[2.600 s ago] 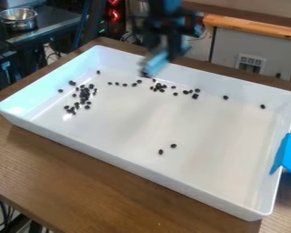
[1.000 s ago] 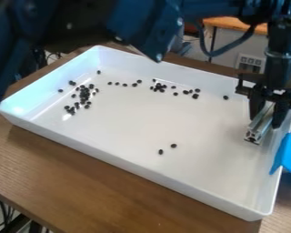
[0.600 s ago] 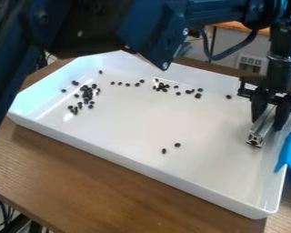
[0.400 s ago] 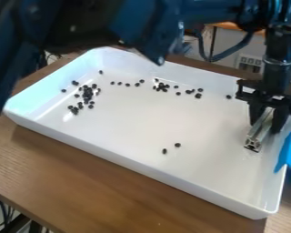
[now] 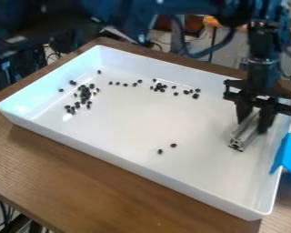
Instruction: Sweep into pile
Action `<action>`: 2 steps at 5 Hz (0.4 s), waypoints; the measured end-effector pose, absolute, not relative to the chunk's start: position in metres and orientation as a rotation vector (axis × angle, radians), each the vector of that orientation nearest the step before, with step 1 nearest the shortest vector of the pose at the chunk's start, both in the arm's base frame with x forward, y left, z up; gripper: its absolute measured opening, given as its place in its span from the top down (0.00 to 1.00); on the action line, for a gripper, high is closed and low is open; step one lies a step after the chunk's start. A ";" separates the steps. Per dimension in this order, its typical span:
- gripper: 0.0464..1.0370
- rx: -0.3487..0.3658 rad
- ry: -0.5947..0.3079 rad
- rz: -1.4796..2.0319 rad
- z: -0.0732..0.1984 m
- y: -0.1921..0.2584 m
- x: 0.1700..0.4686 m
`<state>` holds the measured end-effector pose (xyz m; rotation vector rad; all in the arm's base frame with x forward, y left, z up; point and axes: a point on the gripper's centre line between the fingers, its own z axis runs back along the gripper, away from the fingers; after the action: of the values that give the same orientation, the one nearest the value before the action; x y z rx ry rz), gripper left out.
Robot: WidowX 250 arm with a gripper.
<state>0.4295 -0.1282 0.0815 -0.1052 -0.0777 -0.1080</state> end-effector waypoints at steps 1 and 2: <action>0.66 -0.113 -0.083 -0.092 0.082 -0.116 0.431; 0.66 -0.116 -0.091 -0.060 0.082 -0.096 0.433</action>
<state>0.4330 -0.0962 0.0816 -0.1160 -0.0906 -0.0602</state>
